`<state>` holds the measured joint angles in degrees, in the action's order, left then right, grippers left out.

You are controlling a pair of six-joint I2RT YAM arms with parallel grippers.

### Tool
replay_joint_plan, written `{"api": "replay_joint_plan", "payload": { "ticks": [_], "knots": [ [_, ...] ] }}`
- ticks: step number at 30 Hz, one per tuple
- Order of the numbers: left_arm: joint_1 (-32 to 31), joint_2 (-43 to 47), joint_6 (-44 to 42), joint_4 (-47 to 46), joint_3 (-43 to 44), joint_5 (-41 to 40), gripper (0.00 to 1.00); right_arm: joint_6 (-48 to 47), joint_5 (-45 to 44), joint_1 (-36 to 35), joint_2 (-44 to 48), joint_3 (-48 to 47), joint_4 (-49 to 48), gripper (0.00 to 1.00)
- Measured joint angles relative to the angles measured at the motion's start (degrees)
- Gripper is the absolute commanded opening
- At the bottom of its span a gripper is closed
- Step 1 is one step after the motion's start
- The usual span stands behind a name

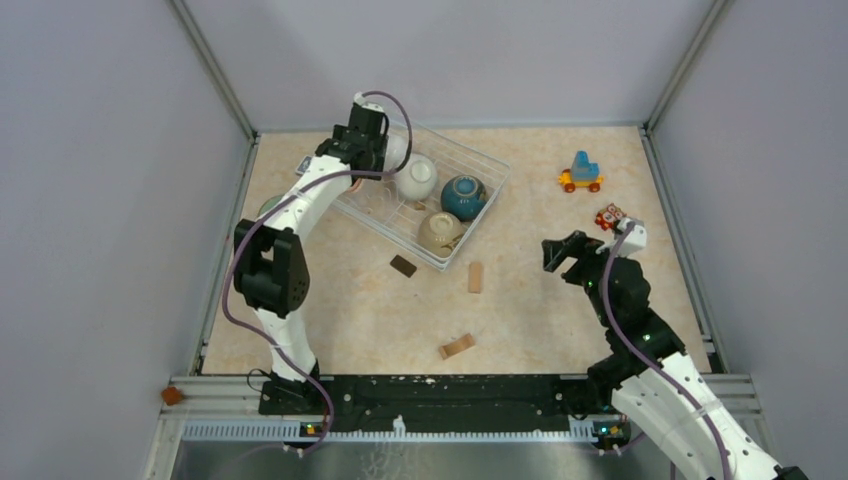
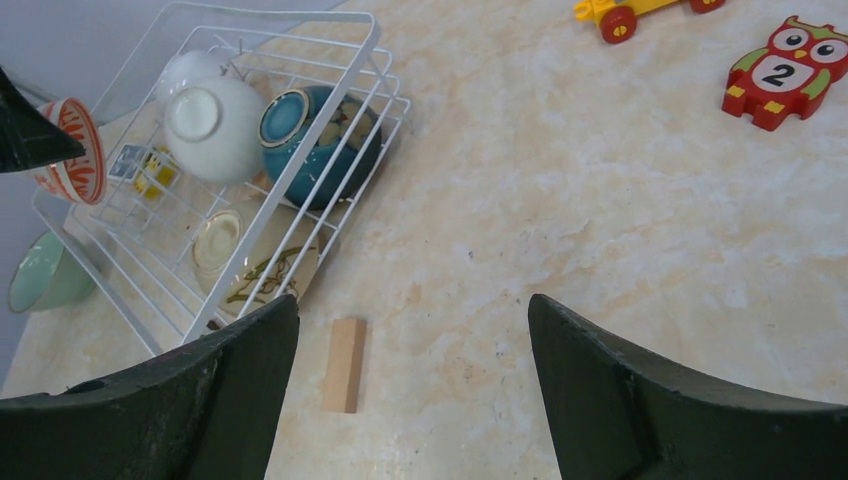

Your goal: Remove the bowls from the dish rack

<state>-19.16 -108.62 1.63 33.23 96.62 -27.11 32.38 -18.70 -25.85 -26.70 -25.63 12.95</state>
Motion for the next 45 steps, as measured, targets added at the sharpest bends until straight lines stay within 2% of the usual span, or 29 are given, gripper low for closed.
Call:
{"api": "replay_joint_plan", "payload": {
  "ticks": [6,11,14,18,24,30,41,45],
  "knots": [
    [0.00,3.15,0.81,1.05,0.00,5.33,0.58,-2.64,6.21,0.00,0.02,0.02,-1.79,0.84],
    [0.00,7.13,1.95,1.25,0.00,10.58,0.58,-7.80,21.03,-0.02,-0.44,0.04,-6.93,0.81],
    [0.00,9.49,3.04,1.20,0.00,13.64,0.58,-8.00,27.91,-0.02,-3.10,0.02,-11.37,0.79],
    [0.00,11.82,5.51,1.14,0.00,19.37,0.58,-6.51,31.95,-0.07,-9.44,0.02,-15.82,0.77],
    [0.00,13.94,10.49,0.37,-0.79,29.94,0.57,-4.68,33.31,-2.45,-19.28,-1.16,-20.70,0.76],
    [0.00,18.43,16.13,-3.98,-7.10,42.53,0.55,-2.25,33.11,-3.39,-24.48,-3.80,-27.17,0.74],
    [-0.17,22.01,32.37,-22.58,-20.11,65.64,0.53,3.74,29.38,-4.15,-31.93,-12.76,-29.83,0.73],
    [-1.11,22.01,37.16,-28.68,-23.56,70.38,0.53,4.92,28.39,-4.17,-33.20,-13.92,-29.49,0.67]
  ]
}}
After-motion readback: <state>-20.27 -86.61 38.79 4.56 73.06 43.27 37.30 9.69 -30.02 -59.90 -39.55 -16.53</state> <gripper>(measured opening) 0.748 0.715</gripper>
